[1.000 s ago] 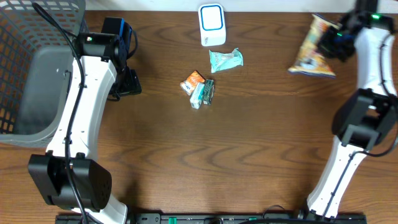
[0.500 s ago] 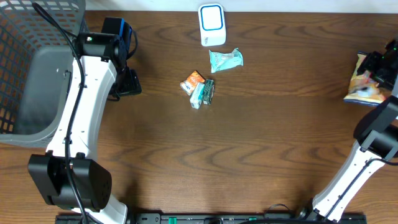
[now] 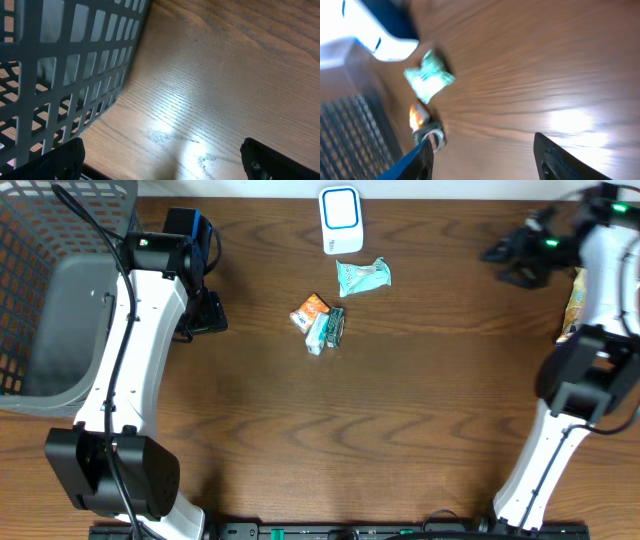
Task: Scan the item barcode
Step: 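Release the yellow pack and reach the right gripper to the green wipes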
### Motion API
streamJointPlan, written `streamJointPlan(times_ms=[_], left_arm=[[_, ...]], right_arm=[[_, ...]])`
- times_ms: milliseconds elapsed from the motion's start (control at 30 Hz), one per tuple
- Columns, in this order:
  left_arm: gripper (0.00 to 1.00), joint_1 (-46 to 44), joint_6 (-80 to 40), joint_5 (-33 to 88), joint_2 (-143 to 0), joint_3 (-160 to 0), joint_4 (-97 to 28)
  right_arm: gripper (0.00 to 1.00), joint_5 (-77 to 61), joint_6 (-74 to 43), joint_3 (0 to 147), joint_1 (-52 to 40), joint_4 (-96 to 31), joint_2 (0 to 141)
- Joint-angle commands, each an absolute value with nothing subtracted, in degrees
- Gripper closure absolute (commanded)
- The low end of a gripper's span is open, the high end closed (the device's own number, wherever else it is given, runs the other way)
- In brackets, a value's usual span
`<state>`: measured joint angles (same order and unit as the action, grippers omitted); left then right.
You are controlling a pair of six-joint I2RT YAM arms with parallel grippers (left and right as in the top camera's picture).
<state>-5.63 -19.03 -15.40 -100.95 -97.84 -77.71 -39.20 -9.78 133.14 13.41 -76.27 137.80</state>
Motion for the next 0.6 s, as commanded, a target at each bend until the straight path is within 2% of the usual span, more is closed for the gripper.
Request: streamJointPlan(times_ms=[0, 67, 267, 567], left_arm=[[0.02, -5.5, -18.3, -16.6, -100.9, -97.6, -77.9], [0.02, -5.5, -18.3, -16.6, -100.9, -97.6, -77.9], [0.02, -5.5, -18.3, -16.6, -100.9, -97.6, -77.9], [0.02, -5.5, -18.3, -16.6, -100.9, -97.6, -77.9]], right_arm=[[0.44, -35.9, -8.9, 133.9, 7.2, -74.7, 135.3], [0.51, -29.7, -11.2, 133.0, 2.9, -72.4, 135.3], [0.51, -17.1, -26.4, 128.3, -7.5, -63.3, 135.3], [0.51, -4.9, -44.4, 119.9, -16.7, -47.9, 135.3]])
